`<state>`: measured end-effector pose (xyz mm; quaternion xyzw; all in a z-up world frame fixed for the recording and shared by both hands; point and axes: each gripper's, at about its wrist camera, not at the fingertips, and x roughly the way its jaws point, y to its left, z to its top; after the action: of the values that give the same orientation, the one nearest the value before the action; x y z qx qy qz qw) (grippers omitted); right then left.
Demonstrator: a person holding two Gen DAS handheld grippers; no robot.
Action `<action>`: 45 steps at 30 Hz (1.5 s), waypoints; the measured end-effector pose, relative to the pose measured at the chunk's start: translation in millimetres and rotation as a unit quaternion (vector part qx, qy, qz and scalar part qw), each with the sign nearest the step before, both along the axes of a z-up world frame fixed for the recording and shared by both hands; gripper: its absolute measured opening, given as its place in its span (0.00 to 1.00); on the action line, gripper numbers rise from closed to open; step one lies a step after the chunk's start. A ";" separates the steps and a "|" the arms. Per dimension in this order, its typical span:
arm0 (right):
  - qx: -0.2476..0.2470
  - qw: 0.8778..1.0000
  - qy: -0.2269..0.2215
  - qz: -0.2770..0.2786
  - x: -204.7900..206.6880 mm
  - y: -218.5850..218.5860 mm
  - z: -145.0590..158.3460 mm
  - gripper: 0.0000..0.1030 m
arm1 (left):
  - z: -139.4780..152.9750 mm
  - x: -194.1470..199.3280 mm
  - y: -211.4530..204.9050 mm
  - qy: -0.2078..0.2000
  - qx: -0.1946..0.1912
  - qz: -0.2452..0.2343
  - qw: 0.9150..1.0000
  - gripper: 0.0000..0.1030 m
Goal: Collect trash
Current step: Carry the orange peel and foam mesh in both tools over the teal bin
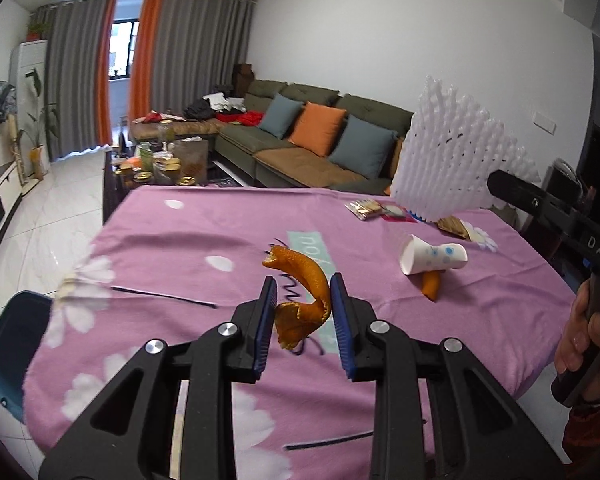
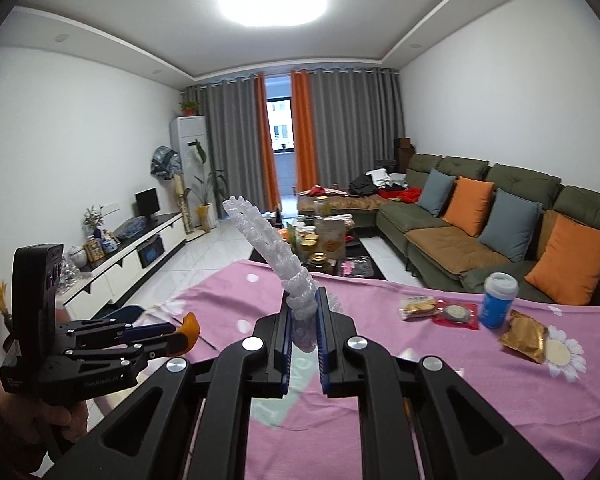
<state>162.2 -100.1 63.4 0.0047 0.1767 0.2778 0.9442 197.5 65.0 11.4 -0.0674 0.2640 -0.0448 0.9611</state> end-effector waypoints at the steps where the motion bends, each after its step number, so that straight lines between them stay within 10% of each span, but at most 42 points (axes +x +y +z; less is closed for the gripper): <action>1: 0.000 1.000 -0.001 0.009 -4.0 7.8 1.7 0.09 | 2.5 -6.2 6.5 -0.004 -0.001 0.008 1.000 0.27; 26: -0.021 0.982 -0.017 0.189 -20.4 176.9 26.8 0.09 | 32.7 -128.7 197.1 -0.053 0.005 0.224 0.973 0.27; 45: -0.049 0.946 0.071 0.314 14.2 336.8 -3.8 0.09 | 6.6 -157.0 278.5 -0.017 0.000 0.295 0.955 0.27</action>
<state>176.4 236.7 59.6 -0.0777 0.2489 0.5499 0.7935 40.6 343.5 18.0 -0.1416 0.2158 0.2391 0.9361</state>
